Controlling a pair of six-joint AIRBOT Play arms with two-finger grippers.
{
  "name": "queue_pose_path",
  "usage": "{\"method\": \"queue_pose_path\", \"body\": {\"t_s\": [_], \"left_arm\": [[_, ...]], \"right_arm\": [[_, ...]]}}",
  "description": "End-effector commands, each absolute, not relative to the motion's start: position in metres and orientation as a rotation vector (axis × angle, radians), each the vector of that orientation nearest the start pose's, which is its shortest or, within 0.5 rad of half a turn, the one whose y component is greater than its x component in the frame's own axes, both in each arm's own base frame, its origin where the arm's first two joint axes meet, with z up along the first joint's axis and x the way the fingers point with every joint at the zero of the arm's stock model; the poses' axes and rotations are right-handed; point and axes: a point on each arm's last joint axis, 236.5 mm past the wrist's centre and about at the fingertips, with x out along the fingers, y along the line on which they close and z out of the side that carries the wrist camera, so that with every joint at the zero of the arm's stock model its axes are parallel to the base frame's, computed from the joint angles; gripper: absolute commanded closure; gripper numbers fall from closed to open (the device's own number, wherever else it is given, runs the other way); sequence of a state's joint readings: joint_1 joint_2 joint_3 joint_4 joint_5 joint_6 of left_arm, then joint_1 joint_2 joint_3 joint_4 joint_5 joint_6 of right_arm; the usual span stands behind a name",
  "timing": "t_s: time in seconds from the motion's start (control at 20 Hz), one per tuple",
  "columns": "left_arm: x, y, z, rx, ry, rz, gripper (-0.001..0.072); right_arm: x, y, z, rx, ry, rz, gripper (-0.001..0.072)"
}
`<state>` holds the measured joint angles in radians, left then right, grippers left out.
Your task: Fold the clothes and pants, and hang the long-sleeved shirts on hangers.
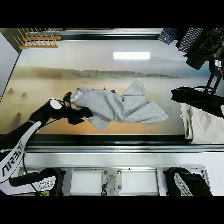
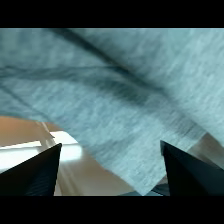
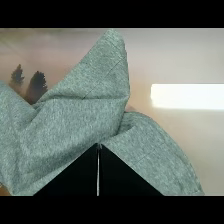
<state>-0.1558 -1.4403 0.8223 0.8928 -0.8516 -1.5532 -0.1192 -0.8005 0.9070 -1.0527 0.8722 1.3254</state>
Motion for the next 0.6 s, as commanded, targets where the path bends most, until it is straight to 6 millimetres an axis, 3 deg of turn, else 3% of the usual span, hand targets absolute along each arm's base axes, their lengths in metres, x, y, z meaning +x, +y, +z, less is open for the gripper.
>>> {"method": "queue_pose_path", "body": {"t_s": [0.0, 0.05, 0.1, 0.15, 0.25, 0.4, 0.45, 0.5, 0.55], "left_arm": [[0.328, -0.205, -0.119, -0.564, 1.514, -0.301, 0.0032], [0.326, -0.211, -0.120, -0.553, 1.528, -0.315, 0.0099], [0.324, -0.214, -0.121, -0.538, 1.536, -0.323, 0.0413], [0.324, -0.214, -0.119, -0.540, 1.534, -0.325, 0.0659], [0.330, -0.205, -0.103, -0.542, 1.499, -0.342, 0.0701], [0.341, -0.182, -0.066, -0.548, 1.418, -0.374, 0.0701], [0.343, -0.175, -0.055, -0.551, 1.394, -0.379, 0.0701], [0.344, -0.172, -0.047, -0.554, 1.378, -0.383, 0.0701], [0.344, -0.169, -0.040, -0.555, 1.363, -0.385, 0.0702]], "right_arm": [[0.363, 0.047, 0.142, 0.277, 0.689, 0.224, 0.0696], [0.363, 0.047, 0.142, 0.277, 0.689, 0.223, 0.0696], [0.362, 0.046, 0.141, 0.277, 0.695, 0.223, 0.0696], [0.360, 0.045, 0.138, 0.274, 0.708, 0.221, 0.0696], [0.350, 0.027, 0.122, 0.275, 0.784, 0.171, 0.0695], [0.311, -0.034, 0.059, 0.396, 1.015, -0.096, 0.0686], [0.296, -0.044, 0.031, 0.446, 1.093, -0.142, 0.0586], [0.284, -0.046, 0.004, 0.504, 1.154, -0.167, 0.0316], [0.275, -0.045, -0.020, 0.558, 1.200, -0.182, 0.0142]]}}
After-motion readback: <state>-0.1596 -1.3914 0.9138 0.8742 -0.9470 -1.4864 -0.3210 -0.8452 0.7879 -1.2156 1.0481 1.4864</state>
